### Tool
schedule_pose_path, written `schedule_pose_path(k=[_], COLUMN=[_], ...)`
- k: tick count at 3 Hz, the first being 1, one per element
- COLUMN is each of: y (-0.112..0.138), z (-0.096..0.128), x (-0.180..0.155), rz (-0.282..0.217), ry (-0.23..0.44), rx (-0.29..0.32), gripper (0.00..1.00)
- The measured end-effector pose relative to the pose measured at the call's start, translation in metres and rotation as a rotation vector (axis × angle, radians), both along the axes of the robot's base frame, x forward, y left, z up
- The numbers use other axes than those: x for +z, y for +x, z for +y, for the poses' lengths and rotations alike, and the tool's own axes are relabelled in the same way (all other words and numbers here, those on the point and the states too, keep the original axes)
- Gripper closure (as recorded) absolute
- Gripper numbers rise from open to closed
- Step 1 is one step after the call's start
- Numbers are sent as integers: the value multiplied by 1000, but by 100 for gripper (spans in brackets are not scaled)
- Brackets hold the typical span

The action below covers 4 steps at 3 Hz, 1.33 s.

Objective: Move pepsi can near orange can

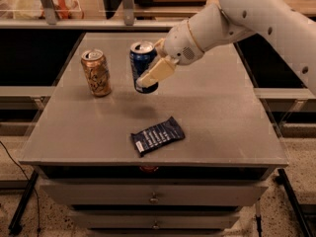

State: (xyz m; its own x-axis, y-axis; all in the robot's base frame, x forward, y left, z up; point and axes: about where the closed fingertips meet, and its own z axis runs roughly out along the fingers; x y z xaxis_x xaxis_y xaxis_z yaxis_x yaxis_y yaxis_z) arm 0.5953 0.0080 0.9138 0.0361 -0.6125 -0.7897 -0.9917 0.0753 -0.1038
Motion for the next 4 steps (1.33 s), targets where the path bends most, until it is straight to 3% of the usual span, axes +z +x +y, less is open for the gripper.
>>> schedule_pose_path(k=[1,2,4], y=[-7,-9,4], z=[30,50,66], x=[-10,-19,-33], rz=[14,11,-26], ry=[8,5,-19], rx=[65,70,18], gripper=[100,82,36])
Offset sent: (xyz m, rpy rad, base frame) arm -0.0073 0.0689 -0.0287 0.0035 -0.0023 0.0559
